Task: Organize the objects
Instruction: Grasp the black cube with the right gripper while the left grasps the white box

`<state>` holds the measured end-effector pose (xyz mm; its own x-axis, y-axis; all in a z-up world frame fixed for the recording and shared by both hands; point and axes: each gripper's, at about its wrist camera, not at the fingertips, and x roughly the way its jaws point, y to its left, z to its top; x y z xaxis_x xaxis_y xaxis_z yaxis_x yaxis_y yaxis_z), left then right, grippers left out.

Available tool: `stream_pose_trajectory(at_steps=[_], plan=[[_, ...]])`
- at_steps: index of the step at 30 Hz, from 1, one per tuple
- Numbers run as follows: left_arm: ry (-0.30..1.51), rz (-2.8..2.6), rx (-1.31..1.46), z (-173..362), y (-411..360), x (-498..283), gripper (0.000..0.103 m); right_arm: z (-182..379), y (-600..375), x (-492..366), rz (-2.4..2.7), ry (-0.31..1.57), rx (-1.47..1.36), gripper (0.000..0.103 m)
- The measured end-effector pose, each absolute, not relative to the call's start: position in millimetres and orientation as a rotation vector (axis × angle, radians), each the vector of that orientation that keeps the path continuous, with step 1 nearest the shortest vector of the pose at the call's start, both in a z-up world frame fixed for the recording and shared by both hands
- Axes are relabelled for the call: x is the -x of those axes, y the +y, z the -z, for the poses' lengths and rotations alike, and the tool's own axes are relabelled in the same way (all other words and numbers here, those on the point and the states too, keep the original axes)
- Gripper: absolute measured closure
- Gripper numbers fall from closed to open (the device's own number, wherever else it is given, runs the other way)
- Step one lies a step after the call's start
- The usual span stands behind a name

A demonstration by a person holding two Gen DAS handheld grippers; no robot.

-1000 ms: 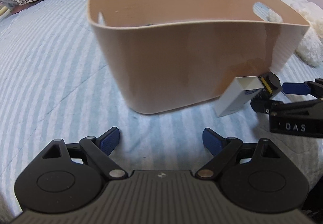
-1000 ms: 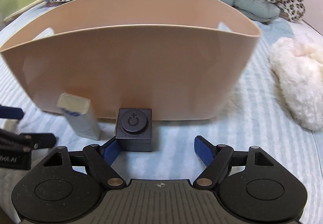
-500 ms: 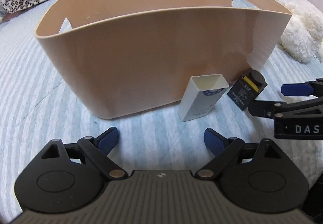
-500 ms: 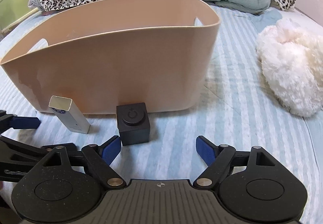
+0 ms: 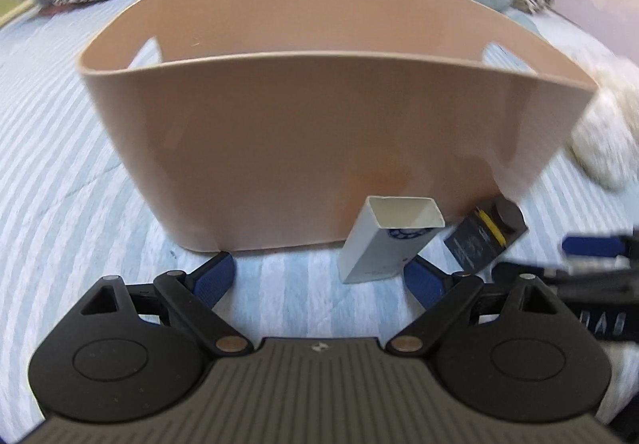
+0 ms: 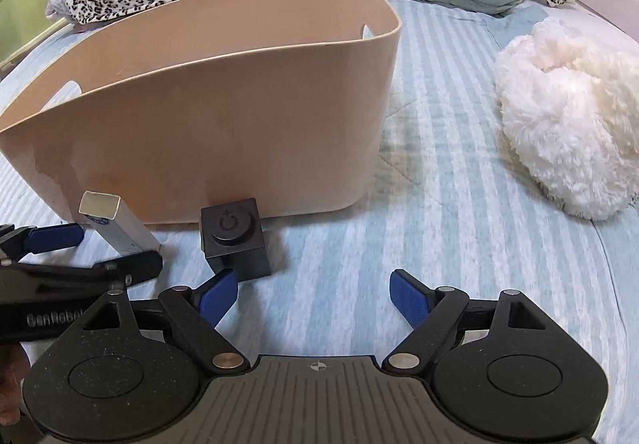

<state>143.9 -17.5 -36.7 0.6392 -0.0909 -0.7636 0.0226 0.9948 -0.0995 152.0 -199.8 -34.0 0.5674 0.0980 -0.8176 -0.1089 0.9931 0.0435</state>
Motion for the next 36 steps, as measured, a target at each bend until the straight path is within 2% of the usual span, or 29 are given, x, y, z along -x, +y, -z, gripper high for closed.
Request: stream_pose_trajectory(at_steps=[9,14,17,21,23,24,25,27,36], plan=[[0.907,-0.01,0.093,33,1,-144,0.012,39,-182,-149,-0.173,0.973,0.006,0.018],[0.913,0.01,0.116,31,8,-147,0.024,40,-170,-155,-0.186,0.963,0.03,0.02],[0.927,0.001,0.108,31,7,-151,0.035,41,-164,-157,-0.188,0.949,0.056,0.025],[0.929,0.005,0.089,32,9,-151,0.047,41,-162,-158,-0.186,0.934,0.079,0.037],[0.929,0.002,0.072,30,10,-151,0.066,41,-166,-158,-0.185,0.933,0.065,0.042],[0.928,0.01,0.074,30,11,-151,0.071,41,-167,-159,-0.183,0.932,0.058,0.049],[0.927,0.015,0.078,29,12,-150,0.071,41,-169,-159,-0.185,0.933,0.052,0.06],[0.926,0.019,0.081,28,13,-149,0.071,41,-170,-160,-0.192,0.932,0.038,0.074],[0.886,0.015,0.048,17,13,-133,0.071,32,-172,-154,-0.201,0.929,0.026,0.074]])
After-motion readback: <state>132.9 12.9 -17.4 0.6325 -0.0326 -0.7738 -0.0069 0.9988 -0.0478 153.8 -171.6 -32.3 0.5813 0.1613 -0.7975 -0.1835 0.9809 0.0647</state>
